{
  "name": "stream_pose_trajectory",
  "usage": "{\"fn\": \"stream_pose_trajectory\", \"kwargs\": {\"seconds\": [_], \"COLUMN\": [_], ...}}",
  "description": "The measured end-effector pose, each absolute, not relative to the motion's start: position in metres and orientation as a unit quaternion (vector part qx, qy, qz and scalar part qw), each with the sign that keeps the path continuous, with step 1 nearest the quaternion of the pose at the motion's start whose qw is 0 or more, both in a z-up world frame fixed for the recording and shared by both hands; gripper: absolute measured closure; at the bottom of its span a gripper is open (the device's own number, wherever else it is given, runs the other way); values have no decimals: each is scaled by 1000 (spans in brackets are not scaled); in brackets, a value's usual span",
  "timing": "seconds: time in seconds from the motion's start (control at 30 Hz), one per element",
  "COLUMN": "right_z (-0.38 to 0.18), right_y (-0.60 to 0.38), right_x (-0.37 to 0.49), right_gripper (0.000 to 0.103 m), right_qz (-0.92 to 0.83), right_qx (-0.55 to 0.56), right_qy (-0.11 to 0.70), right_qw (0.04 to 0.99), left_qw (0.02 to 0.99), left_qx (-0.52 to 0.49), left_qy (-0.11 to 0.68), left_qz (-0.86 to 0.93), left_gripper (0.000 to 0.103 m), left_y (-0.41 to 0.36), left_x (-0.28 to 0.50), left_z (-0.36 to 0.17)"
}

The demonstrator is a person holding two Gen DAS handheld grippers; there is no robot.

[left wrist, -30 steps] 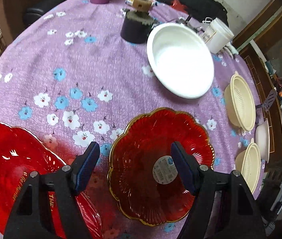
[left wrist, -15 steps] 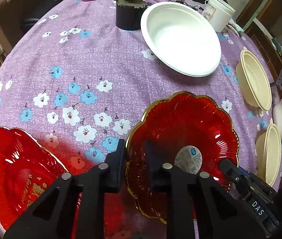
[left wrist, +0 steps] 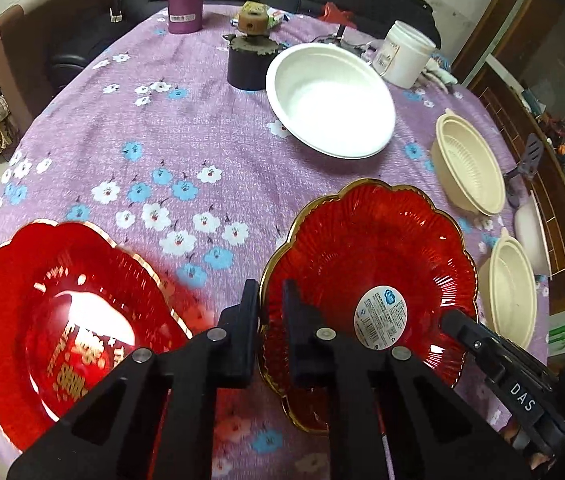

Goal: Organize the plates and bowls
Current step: 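Grasp the labeled red plate rim with the left tool and lift it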

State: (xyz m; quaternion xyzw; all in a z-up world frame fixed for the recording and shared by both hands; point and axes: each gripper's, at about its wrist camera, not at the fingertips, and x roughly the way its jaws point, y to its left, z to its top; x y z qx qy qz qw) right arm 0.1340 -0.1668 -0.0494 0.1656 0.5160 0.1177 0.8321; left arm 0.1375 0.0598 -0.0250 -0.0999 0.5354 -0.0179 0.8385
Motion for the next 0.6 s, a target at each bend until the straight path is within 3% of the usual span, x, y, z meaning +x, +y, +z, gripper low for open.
{"fn": "stream_pose_trajectory", "kwargs": {"seconds": [0.6], "right_z": [-12], "right_y": [-136], "right_x": [91], "right_gripper": [92], "right_qz": [153], "right_qx": [125], "right_qy": [480], "right_qw": [855], "left_qw": [878], "left_qx": [-119], "left_qy": [464], "left_qz": [18], "left_gripper": [93], "left_y": [82], "left_x": [73], "left_z": [5]}}
